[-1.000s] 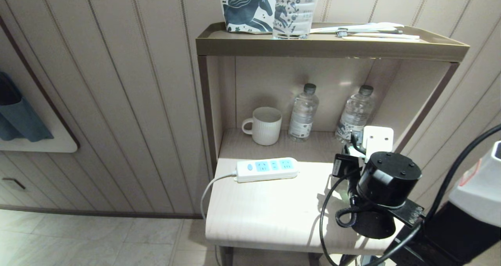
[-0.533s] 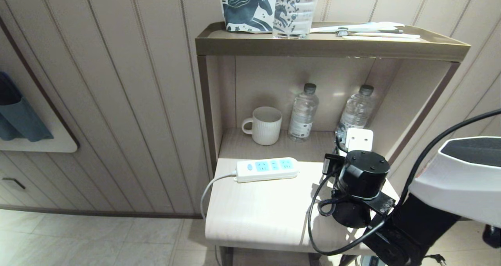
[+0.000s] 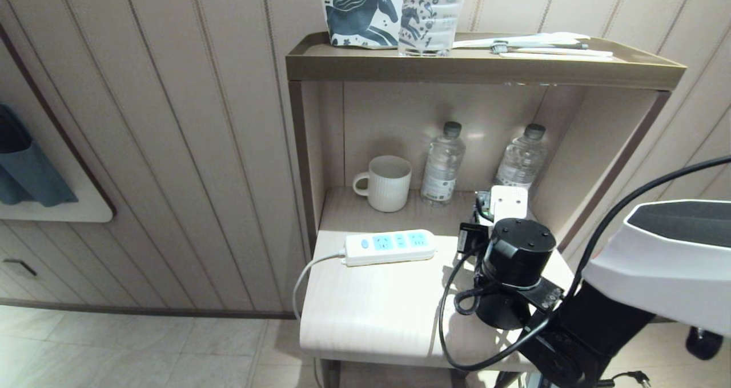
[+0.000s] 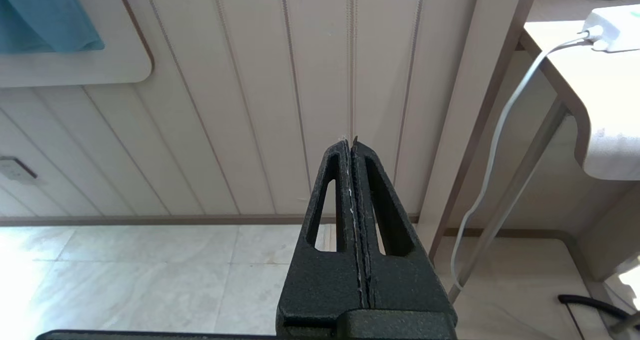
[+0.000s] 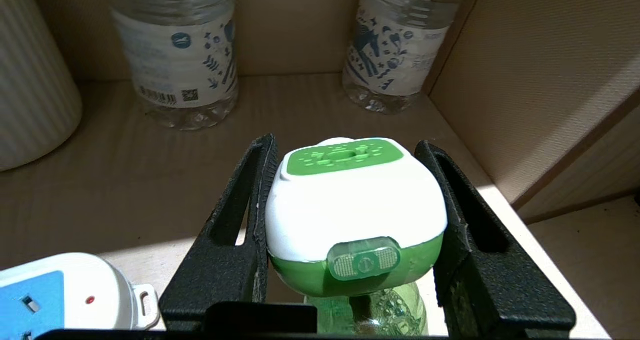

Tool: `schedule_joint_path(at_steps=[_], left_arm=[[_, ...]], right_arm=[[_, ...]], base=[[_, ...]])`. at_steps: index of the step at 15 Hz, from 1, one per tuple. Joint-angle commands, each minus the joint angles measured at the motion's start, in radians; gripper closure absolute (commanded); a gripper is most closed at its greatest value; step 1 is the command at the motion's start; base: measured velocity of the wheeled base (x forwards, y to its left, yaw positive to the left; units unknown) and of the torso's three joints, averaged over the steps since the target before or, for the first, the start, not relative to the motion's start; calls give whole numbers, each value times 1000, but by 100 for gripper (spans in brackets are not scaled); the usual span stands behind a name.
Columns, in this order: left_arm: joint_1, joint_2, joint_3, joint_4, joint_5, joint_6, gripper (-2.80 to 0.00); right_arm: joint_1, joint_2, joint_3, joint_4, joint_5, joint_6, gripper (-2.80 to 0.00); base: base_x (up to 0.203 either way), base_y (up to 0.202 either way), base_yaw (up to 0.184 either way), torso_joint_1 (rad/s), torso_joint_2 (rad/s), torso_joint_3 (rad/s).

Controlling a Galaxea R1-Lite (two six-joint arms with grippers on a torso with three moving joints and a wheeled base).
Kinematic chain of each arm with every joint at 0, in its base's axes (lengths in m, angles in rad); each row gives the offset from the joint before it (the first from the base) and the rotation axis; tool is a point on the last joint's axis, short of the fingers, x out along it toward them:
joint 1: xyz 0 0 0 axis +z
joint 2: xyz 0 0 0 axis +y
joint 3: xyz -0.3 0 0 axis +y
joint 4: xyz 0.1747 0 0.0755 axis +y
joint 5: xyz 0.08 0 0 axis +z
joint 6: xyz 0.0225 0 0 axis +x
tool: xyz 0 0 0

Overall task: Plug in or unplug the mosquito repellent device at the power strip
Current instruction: Place the mosquito repellent liquid on the table

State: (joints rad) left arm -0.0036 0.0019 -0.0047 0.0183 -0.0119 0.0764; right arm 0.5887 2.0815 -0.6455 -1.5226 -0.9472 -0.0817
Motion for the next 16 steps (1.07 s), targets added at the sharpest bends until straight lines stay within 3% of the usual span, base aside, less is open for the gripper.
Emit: schedule_joint_path(at_steps=[1,8,16], left_arm=[[1,0,0,0,0,0,0],[1,0,0,1,0,0,0],[1,0,0,0,0,0,0]], right_arm=[[-3,40,-25,-42,10,-6,0],[-58,72,-98,-45,36,-34,0],[-56,61,-104,-47,36,-35,0]], base=[[0,0,0,0,0,0],[0,0,0,0,0,0],[0,0,0,0,0,0]])
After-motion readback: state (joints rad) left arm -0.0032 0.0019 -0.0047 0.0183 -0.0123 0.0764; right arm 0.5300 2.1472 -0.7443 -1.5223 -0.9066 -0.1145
